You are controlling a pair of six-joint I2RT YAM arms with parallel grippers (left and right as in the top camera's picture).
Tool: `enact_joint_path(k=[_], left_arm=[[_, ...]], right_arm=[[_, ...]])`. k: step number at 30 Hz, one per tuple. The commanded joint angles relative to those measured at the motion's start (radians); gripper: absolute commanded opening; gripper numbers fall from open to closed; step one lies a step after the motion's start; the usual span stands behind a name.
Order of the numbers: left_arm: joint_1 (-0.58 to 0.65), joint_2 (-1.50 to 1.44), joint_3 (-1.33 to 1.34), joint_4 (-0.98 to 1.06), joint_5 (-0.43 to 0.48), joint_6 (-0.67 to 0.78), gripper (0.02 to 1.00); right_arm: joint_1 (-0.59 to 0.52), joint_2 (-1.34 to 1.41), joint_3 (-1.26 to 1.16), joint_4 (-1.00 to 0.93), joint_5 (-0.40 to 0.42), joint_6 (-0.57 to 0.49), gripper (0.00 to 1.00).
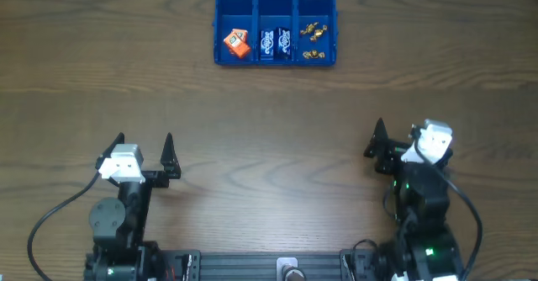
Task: Sort Candies Into Trays
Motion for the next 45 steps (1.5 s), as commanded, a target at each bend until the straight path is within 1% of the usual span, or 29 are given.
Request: enact_joint_path(k=[1, 3, 6, 9, 12, 13, 16, 19, 20, 45], left_arm=[[0.003, -0.005, -0.02, -0.032, 0.014, 0.014, 0.998], [0.003, -0.005, -0.02, -0.032, 0.014, 0.014, 0.998], [0.003, -0.005, -0.02, -0.032, 0.014, 0.014, 1.0], [0.003, -0.005, -0.02, -0.032, 0.014, 0.014, 0.998], [0.003, -0.005, -0.02, -0.032, 0.014, 0.014, 0.998], [0.003, -0.005, -0.02, -0.032, 0.014, 0.014, 0.998], [0.003, -0.005, -0.02, -0.032, 0.014, 0.014, 0.998], [0.003, -0.005, -0.02, -0.032, 0.014, 0.014, 0.998], [0.003, -0.005, -0.02, -0.032, 0.014, 0.014, 0.998], [0.003, -0.005, -0.02, -0.032, 0.014, 0.014, 0.998]], right_arm=[[-0.009, -0.074, -0.176, 0.177, -0.118, -0.07, 0.998], [-0.009, -0.082, -0.229, 0.263, -0.146, -0.126, 0.998], [-0.015, -0.083, -0.269, 0.344, -0.147, -0.203, 0.998], [-0.063, -0.093, -0.269, 0.341, -0.148, -0.203, 0.998], [-0.112, -0.128, -0.269, 0.324, -0.202, -0.204, 0.998], [-0.122, -0.151, -0.269, 0.309, -0.216, -0.204, 0.998], [-0.141, -0.279, -0.269, 0.202, -0.219, -0.203, 0.998], [-0.143, -0.371, -0.269, 0.133, -0.223, -0.203, 0.998], [-0.143, -0.369, -0.269, 0.137, -0.233, -0.203, 0.998], [-0.145, -0.37, -0.268, 0.127, -0.233, -0.203, 0.998]])
